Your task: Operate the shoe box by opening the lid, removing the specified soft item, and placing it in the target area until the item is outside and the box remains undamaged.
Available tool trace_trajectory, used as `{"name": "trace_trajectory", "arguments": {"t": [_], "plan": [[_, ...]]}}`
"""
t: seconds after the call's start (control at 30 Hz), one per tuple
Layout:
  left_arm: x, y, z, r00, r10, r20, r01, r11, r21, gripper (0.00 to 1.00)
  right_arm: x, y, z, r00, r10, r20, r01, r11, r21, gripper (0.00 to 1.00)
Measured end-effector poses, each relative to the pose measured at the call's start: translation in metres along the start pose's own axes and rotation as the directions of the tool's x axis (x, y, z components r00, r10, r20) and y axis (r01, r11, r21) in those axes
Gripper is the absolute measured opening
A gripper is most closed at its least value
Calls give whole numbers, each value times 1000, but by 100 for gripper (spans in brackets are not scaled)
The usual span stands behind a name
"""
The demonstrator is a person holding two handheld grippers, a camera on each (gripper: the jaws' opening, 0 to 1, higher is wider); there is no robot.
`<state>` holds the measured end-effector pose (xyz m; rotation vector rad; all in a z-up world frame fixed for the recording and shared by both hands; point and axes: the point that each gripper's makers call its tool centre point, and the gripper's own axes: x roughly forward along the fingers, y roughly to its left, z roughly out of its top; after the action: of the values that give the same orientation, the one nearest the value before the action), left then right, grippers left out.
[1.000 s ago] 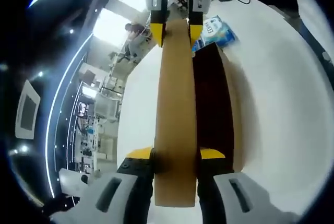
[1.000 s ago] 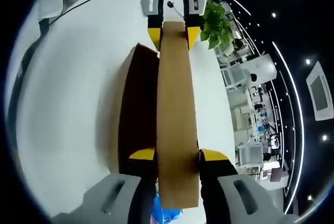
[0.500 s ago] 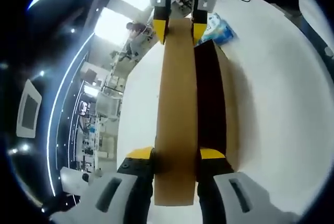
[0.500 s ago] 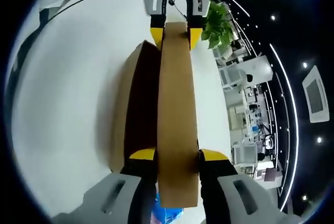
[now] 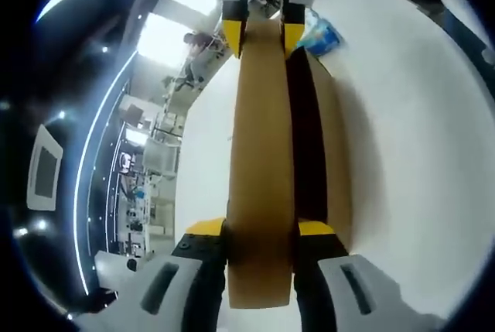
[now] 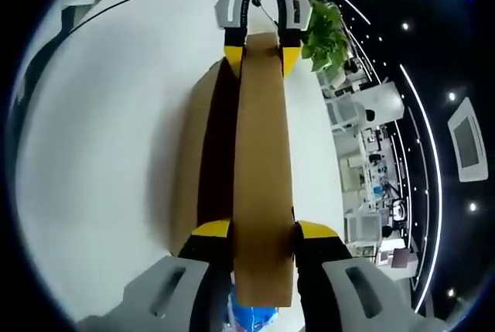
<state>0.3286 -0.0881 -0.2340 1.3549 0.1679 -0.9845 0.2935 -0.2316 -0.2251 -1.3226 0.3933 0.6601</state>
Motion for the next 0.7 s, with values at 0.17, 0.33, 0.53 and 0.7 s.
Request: {"name": "trace_trajectory", "arguments": {"t": [0.17, 0.33, 0.53, 0.7], "plan": [[2, -8, -1, 1000, 6, -6, -6, 1000, 7, 34, 2, 9, 0, 1000, 7, 0, -7, 1000, 1, 30], [5, -17, -1, 1000, -9, -21, 10, 999, 39, 35, 5, 20, -2, 1000, 4, 4, -4, 1000, -10, 31], [8, -22, -2, 1000, -12, -17, 12, 999, 33, 36, 9, 26, -4, 1000, 7, -3, -7, 1000, -7, 31], [7, -21, -1, 1000, -16, -22, 17, 999, 40, 36, 8, 25, -4, 1000, 6, -1, -6, 1000, -8, 31]]}}
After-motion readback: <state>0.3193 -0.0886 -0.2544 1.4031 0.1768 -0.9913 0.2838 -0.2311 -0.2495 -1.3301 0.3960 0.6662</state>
